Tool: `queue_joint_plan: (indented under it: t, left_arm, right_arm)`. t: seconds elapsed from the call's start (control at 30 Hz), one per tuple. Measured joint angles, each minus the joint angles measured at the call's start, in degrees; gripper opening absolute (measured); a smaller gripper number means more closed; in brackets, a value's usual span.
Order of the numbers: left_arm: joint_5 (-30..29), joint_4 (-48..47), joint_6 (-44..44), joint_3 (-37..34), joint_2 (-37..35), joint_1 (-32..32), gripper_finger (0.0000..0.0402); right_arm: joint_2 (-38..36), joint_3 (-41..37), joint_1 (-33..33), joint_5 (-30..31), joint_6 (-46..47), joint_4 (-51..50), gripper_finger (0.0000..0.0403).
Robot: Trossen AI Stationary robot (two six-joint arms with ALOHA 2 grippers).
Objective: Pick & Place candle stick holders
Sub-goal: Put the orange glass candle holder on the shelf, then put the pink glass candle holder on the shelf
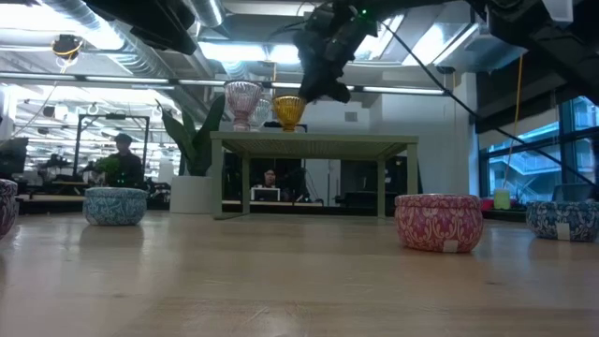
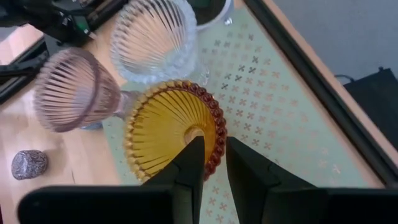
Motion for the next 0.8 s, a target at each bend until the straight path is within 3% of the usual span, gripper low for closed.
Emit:
queue_joint_plan:
  t: [0.43, 0.67, 0.8]
  left_arm:
    - [-0.27, 0.04, -0.05, 0.0, 0.0, 0.0, 0.0129]
    - [-1.67, 0.89, -1.53, 0.0, -0.02, 0.0, 0.0129]
    - [-2.22, 0.96, -2.81, 0.0, -0.01, 0.0, 0.0129]
  right_arm:
    - [-8.67, 0.0, 1.23, -1.3, -0.99, -6.71, 0.0069]
    - [-14.36, 0.0, 8.33, 1.34, -5.22, -22.23, 0.0069]
    - [-18.82, -1.51, 14.57, 6.27, -3.39, -22.26, 0.0069]
